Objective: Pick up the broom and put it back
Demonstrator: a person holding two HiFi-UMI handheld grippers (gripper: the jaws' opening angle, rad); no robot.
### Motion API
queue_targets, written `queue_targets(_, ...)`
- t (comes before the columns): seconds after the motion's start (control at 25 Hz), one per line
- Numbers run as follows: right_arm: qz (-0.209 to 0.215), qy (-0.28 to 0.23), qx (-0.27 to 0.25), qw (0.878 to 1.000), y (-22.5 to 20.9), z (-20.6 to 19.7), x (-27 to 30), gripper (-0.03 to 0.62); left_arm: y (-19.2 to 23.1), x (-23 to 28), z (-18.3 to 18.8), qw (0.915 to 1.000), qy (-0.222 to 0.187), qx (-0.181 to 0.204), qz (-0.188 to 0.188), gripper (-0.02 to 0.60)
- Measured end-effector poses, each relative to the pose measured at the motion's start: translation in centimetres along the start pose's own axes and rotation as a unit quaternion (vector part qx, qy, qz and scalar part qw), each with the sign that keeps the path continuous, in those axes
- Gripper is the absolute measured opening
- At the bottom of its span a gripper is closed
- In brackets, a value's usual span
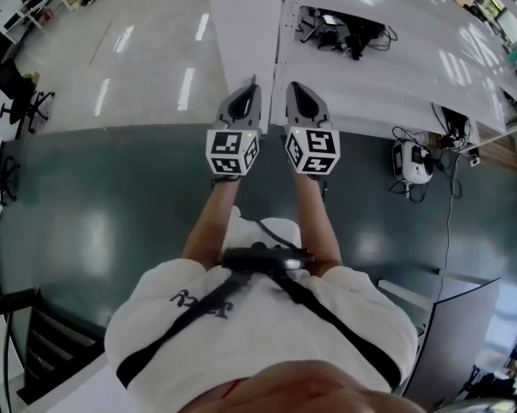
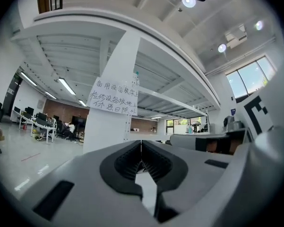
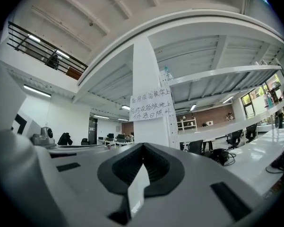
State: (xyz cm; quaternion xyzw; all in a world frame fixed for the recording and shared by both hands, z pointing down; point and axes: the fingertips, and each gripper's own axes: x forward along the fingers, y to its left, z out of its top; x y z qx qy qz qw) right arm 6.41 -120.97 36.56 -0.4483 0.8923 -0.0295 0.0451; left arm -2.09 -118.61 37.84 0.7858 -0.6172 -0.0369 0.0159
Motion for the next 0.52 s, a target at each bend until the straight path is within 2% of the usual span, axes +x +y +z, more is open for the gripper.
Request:
queue_targets(0.2, 0.018, 0.000, 0.010, 1.000, -2.4, -0.1, -3.2, 0.008, -4.6, -0.8, -1.4, 0.9999, 0.016, 0.001, 0.007, 0.012)
queue_targets(0.36, 0.056, -0.014, 0.001, 0.998, -1.9, 0.5, -6.0, 0.008, -6.9, -3.1, -1.4, 0.9996, 0.008, -0.008, 0.026, 0.013)
queue_targets(0.52, 0.076, -0.023, 0.001, 0.997, -2.0, 0.9, -8.4, 0.008, -9.6, -4.7, -0.8, 0.9995, -0.003, -0.010, 0.031, 0.013)
